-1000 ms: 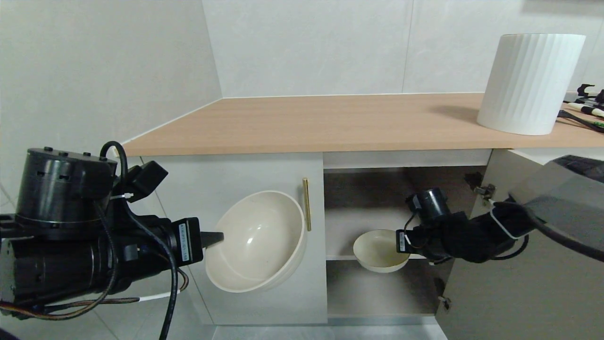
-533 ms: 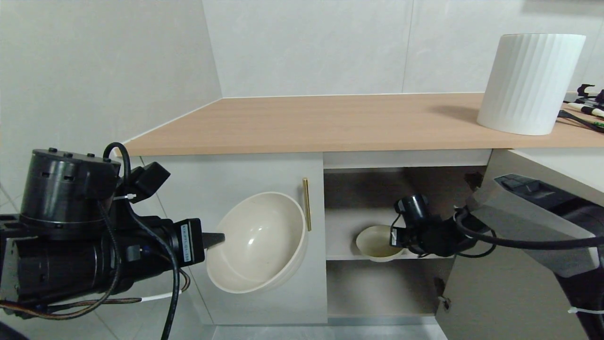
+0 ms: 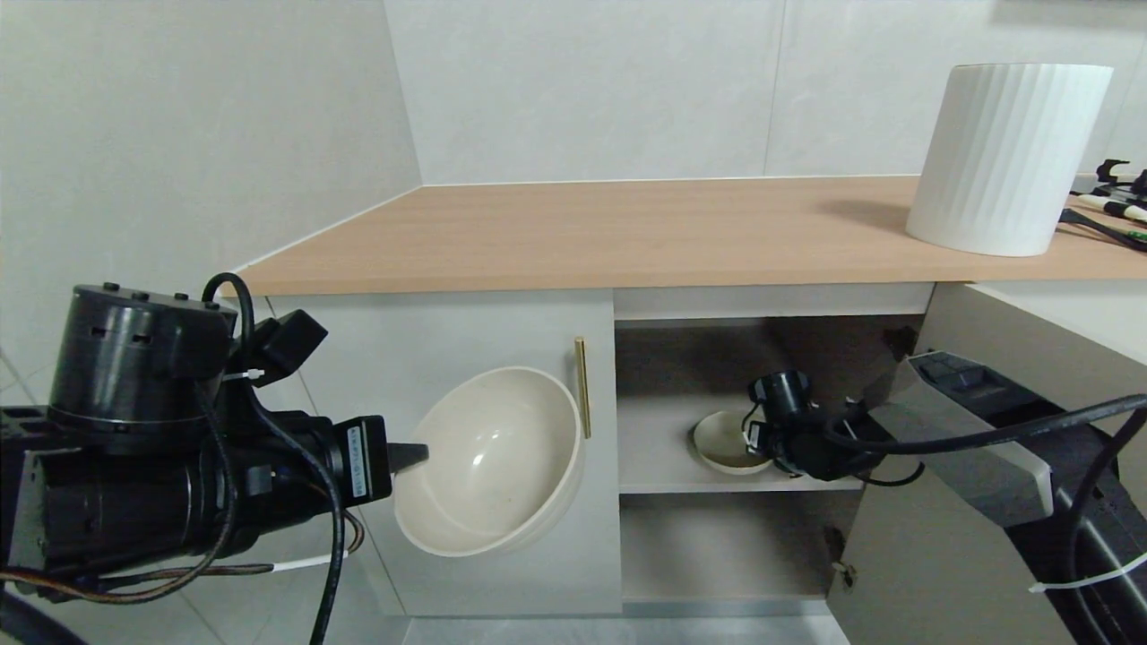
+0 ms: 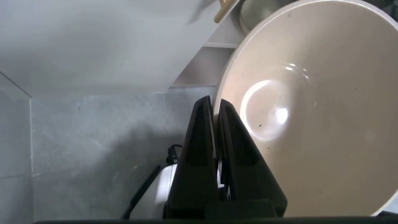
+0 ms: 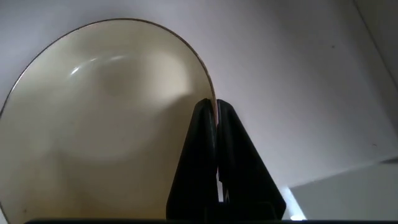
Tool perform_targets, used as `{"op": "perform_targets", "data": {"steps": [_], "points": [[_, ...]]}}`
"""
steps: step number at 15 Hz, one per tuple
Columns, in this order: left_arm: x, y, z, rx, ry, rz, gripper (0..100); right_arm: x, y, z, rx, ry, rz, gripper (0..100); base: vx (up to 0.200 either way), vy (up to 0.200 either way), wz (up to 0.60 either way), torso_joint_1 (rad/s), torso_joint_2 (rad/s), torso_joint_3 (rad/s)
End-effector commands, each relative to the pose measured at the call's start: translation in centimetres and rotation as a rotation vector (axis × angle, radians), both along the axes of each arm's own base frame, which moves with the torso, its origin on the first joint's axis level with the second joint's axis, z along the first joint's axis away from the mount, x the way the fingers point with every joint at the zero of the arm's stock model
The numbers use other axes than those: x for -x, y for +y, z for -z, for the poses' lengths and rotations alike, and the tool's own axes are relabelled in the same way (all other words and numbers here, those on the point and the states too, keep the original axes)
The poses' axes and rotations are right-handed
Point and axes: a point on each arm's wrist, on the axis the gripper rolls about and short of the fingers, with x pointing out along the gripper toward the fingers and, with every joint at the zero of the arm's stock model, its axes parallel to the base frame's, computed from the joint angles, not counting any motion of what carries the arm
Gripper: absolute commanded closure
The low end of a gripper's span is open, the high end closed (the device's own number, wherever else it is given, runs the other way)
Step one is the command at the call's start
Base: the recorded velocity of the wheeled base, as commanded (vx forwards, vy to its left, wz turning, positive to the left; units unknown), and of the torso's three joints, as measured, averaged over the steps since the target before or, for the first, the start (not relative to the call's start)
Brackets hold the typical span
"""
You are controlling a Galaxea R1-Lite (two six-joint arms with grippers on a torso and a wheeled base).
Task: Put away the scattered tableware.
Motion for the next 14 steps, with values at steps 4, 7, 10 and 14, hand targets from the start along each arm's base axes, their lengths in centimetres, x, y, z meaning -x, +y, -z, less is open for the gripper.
{"op": "perform_targets", "data": {"steps": [4, 7, 10, 14], "points": [[-0.1, 0.0, 0.1, -0.001, 0.003, 0.000, 100, -0.5, 0.1, 0.5, -0.012, -0.012, 0.025, 100, 0.000, 0.000, 0.00, 0.000, 0.00, 0.000], [-0.1, 0.0, 0.1, -0.001, 0.003, 0.000, 100, -0.6, 0.1, 0.0, -0.025, -0.029, 0.034, 0, 0.000, 0.000, 0.00, 0.000, 0.00, 0.000], [-0.8, -0.3, 0.8, -0.017, 0.033, -0.004, 100, -0.1, 0.3, -2.3, -0.066, -0.064, 0.049, 0, 0.000, 0.000, 0.00, 0.000, 0.00, 0.000], [-3.8, -1.5, 4.1, -0.104, 0.103, -0.060, 100, 6.2, 1.9, -9.7, -0.140, -0.055, -0.077, 0, 0.000, 0.000, 0.00, 0.000, 0.00, 0.000]]}}
